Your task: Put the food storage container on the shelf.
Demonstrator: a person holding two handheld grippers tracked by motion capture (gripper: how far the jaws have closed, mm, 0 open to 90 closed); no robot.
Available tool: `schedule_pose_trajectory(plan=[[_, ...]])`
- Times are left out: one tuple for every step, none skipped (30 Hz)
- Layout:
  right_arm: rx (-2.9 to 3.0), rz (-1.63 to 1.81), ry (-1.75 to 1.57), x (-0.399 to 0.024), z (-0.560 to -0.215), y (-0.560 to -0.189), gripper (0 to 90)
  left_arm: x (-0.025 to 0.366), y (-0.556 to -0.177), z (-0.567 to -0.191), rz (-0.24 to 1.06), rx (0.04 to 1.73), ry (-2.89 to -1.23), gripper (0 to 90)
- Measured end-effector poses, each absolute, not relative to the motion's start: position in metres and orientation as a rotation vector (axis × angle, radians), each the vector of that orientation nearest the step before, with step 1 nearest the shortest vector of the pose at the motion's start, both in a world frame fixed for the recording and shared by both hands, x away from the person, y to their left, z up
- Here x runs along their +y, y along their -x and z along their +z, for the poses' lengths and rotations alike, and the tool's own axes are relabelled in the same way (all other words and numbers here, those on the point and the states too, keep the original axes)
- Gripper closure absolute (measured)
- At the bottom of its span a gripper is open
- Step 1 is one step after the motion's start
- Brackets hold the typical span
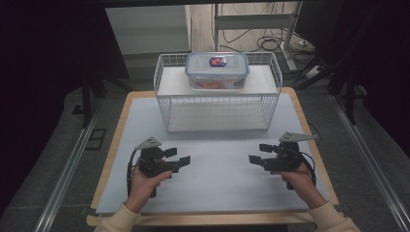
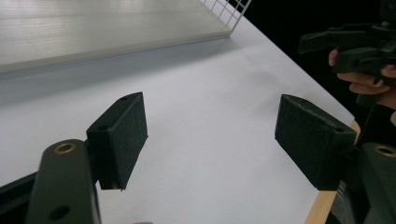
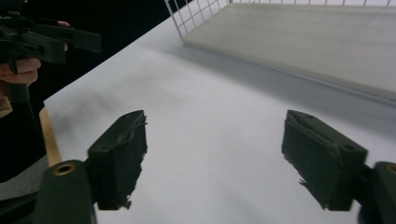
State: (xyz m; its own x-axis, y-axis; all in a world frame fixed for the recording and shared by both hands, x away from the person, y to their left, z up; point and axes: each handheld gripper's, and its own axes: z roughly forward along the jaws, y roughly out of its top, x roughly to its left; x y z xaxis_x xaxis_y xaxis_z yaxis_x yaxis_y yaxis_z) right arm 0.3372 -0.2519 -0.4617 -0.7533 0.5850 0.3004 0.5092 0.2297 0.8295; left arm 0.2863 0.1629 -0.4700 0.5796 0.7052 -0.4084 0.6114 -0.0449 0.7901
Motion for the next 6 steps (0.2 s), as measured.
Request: schedule_pose_trajectory(plan=[[2.397, 1.576, -1.063, -0.252, -0.463, -0.336, 19.5, 0.163, -0.287, -0.472, 0.106, 1.097, -1.736, 24.9], [2.396, 1.576, -1.04, -0.253, -0.465, -0.336, 18.4, 0.163, -0.287, -0.474, 0.105, 1.099, -1.742, 24.3], [2.397, 1.58, -1.019, -0.255, -0.467, -0.334, 17.1, 0.163, -0.287, -0.478, 0.11, 1.102, -1.751, 23.1], [2.402, 1.571, -1.003, -0.256, -0.471, -0.332, 15.8, 0.163, -0.287, -0.48, 0.121, 1.107, -1.758, 21.9], [2.405, 1.556, -0.994, -0.258, -0.474, -0.331, 15.3, 0.163, -0.288, -0.483, 0.138, 1.114, -1.767, 21.1], [2.405, 1.528, -0.986, -0.26, -0.478, -0.329, 15.2, 0.163, -0.288, -0.483, 0.138, 1.114, -1.767, 20.6]])
